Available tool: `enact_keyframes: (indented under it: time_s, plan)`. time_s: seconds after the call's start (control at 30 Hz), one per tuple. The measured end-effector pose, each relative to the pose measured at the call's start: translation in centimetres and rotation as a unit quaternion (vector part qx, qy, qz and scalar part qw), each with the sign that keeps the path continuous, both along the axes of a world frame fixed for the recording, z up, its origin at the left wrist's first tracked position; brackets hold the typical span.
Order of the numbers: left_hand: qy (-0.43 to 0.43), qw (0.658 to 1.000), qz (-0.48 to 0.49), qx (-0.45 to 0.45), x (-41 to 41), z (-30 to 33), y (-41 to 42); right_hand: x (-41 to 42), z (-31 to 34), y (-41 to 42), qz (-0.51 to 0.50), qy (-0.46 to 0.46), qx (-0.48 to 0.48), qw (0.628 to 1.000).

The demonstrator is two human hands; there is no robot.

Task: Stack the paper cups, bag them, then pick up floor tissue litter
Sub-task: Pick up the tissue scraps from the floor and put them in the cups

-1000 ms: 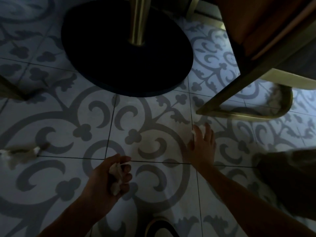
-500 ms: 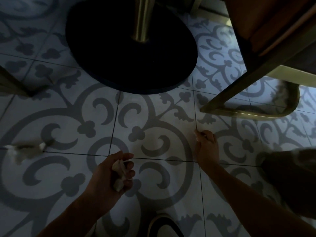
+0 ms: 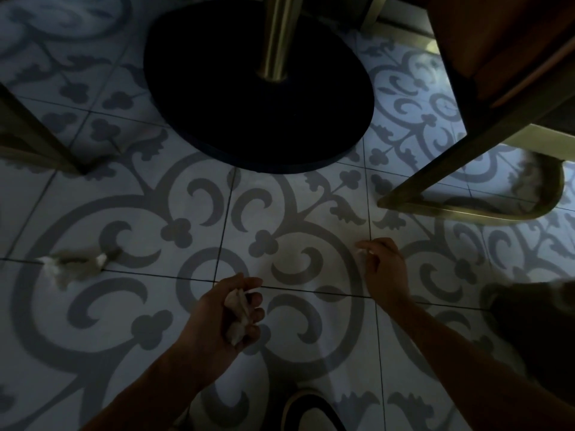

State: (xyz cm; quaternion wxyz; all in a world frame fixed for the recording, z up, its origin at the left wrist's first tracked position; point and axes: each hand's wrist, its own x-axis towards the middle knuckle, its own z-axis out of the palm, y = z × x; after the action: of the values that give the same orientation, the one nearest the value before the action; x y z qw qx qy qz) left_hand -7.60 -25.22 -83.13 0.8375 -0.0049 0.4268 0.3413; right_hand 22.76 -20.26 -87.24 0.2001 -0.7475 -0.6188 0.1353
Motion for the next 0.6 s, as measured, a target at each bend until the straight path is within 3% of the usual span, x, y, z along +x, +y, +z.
enact_keyframes:
  time_s: [0.37, 0.6]
  plan:
    - [0.021, 1.000, 0.012, 0.013, -0.4, 0.2, 0.5, -5.0, 3.1, 1.1, 0.039, 0.166, -0.002, 0.985]
    - [0.010, 0.999, 0.045, -0.018, -0.2, 0.5, 0.5, -11.5, 6.3, -0.9, 0.140, 0.185, -0.008, 0.973]
